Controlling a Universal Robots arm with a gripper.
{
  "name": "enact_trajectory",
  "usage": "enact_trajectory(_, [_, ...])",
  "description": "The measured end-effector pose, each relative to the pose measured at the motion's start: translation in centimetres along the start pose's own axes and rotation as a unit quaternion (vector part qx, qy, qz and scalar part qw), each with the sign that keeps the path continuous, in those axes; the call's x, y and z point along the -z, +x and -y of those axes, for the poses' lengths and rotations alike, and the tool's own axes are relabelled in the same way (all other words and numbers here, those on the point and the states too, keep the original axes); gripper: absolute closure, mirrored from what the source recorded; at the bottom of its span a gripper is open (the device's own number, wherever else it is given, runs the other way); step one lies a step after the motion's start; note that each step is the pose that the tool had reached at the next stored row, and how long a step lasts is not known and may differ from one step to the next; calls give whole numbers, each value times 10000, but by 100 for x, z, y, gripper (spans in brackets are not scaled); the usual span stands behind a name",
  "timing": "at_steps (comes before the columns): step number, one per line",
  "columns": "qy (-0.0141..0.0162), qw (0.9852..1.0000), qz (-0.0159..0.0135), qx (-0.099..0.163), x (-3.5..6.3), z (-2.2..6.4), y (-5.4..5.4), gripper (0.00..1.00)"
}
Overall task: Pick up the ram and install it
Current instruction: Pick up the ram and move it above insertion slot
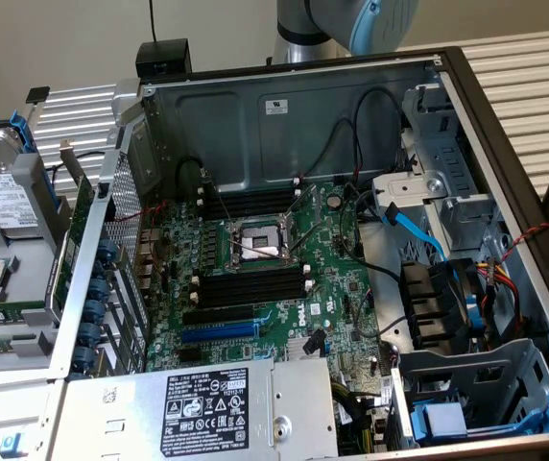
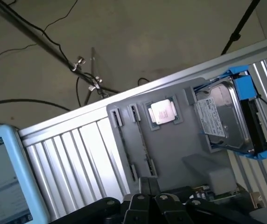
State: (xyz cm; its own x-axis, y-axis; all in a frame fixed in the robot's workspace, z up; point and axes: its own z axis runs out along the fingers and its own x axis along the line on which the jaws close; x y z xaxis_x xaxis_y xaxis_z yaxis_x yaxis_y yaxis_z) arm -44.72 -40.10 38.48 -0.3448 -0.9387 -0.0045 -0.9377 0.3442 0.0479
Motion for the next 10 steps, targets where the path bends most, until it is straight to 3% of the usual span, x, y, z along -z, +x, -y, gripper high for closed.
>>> enact_trajectory(4, [42, 9996, -3, 284, 1, 0, 0, 90])
enact_trajectory(8, [134, 9988, 17, 461, -7, 0, 0, 90])
enact_trajectory(10, [141, 9988, 19, 471, -9, 0, 0, 90])
